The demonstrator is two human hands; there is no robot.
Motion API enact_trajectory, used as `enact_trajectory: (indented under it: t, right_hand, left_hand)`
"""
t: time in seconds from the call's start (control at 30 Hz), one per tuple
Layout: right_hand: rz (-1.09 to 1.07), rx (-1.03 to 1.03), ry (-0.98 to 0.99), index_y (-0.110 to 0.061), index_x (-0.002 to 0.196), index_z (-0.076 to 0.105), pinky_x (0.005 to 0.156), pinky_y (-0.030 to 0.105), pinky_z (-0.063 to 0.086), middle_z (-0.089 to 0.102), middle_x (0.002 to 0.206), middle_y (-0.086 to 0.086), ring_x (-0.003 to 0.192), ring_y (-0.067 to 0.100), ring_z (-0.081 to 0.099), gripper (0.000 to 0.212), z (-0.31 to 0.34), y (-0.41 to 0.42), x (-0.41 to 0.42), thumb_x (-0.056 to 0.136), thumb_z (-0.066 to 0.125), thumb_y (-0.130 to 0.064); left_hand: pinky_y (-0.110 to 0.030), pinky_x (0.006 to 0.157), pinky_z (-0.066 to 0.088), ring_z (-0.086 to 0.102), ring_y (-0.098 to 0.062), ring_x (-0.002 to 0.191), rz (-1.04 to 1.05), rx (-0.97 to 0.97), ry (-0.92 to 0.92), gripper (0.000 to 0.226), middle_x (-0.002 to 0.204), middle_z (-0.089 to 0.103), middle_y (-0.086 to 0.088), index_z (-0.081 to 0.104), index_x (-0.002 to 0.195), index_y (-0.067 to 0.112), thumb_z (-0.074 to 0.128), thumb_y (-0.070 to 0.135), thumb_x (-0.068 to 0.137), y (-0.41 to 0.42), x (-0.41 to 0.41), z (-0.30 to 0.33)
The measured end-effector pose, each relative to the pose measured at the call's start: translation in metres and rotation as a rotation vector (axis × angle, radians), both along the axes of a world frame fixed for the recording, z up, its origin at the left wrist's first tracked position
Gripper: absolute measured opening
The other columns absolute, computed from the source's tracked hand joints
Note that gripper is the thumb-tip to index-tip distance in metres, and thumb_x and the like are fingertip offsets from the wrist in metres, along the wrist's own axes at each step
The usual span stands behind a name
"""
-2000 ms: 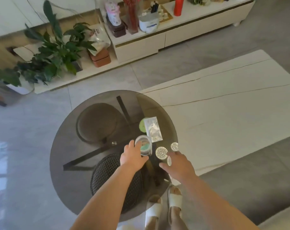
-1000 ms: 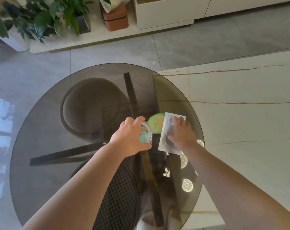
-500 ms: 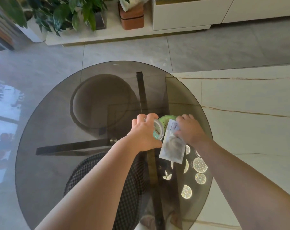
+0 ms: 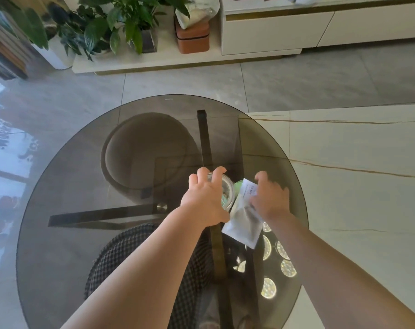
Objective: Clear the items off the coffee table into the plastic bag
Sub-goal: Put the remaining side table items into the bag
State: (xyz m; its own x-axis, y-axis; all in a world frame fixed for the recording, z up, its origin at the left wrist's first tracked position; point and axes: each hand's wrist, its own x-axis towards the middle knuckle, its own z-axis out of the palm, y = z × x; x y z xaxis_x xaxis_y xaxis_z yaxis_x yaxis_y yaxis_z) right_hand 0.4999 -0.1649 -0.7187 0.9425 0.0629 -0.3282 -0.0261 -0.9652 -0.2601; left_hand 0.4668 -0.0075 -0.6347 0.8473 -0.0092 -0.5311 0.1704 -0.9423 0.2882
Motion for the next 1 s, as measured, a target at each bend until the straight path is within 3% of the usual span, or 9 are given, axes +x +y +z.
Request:
enact_trajectory:
  t: [0.07,0.17,0.27,0.4,0.5,0.7,0.87,1.0]
  right_hand:
    - [-0.185,0.148,0.136,-0.016,0.121,0.043,0.081,0.037,0.048,0.065,0.1,0.005,0.089,0.024,0.062,0.038,0.011,-0.011,-0.017,0.086,0.057,-0.015]
    - [-0.38,0.295,0.197,-0.011,0.092,0.054,0.069,0.033,0.05,0.063,0.092,0.006,0.082,0.024,0.059,0.009,0.023,-0.03,-0.053,0.085,0.056,-0.018]
    - [-0.558,0.417,0.234,-0.01,0.085,0.053,0.054,0.023,0.038,0.056,0.083,0.004,0.075,0.022,0.053,0.012,0.044,-0.047,-0.092,0.087,0.058,-0.021]
    - [-0.937,0.714,0.215,-0.005,0.079,0.06,0.064,0.028,0.038,0.052,0.07,0.005,0.07,0.023,0.048,0.009,0.083,-0.07,-0.152,0.082,0.058,-0.013]
    - [-1.123,0.851,0.202,-0.009,0.082,0.064,0.068,0.031,0.042,0.057,0.073,0.005,0.071,0.024,0.053,0.009,0.125,-0.083,-0.199,0.078,0.06,-0.017]
    - [-1.348,1.037,0.081,-0.008,0.078,0.065,0.06,0.027,0.041,0.056,0.073,0.008,0.068,0.023,0.051,0.01,0.213,-0.114,-0.271,0.086,0.058,-0.006]
    - [-1.461,1.112,-0.065,-0.008,0.087,0.063,0.046,0.02,0.043,0.056,0.073,0.007,0.059,0.018,0.052,0.009,0.281,-0.135,-0.322,0.089,0.054,-0.007]
    - [-1.607,1.216,-0.236,-0.002,0.099,0.062,0.052,0.027,0.049,0.06,0.08,0.014,0.064,0.025,0.058,0.014,0.317,-0.148,-0.363,0.089,0.052,-0.003]
  left_hand:
    - [-0.031,0.083,0.047,0.029,-0.026,0.124,-0.003,0.047,-0.046,0.099,0.139,0.023,-0.006,0.009,0.145,0.032,0.076,0.032,0.072,-0.001,-0.006,0.002]
    - [-0.034,0.081,0.051,0.032,-0.024,0.123,0.047,0.048,-0.098,0.096,0.136,0.029,-0.004,0.014,0.144,0.032,0.076,0.041,0.071,-0.005,-0.027,0.007]
    - [-0.037,0.088,0.052,0.035,-0.024,0.125,0.085,0.026,-0.057,0.097,0.137,0.031,-0.004,0.013,0.146,0.031,0.074,0.05,0.072,-0.009,-0.053,0.017]
    - [-0.037,0.097,0.047,0.035,-0.023,0.129,0.17,-0.097,-0.017,0.097,0.14,0.031,-0.004,0.013,0.148,0.03,0.071,0.052,0.073,-0.025,-0.089,0.048]
    - [-0.038,0.099,0.047,0.034,-0.022,0.13,0.182,-0.189,-0.023,0.099,0.141,0.028,-0.001,0.015,0.148,0.028,0.073,0.052,0.072,-0.04,-0.115,0.08]
    - [-0.035,0.096,0.052,0.042,-0.019,0.126,0.132,-0.337,-0.071,0.094,0.142,0.026,0.002,0.021,0.145,0.032,0.077,0.048,0.071,-0.073,-0.15,0.148]
    - [-0.038,0.103,0.047,0.039,-0.023,0.132,-0.06,-0.414,-0.086,0.102,0.146,0.026,-0.002,0.013,0.15,0.03,0.076,0.049,0.072,-0.112,-0.167,0.206]
    - [-0.038,0.108,0.04,0.034,-0.024,0.135,-0.311,-0.475,-0.131,0.107,0.147,0.025,-0.005,0.008,0.152,0.027,0.076,0.047,0.072,-0.148,-0.184,0.252]
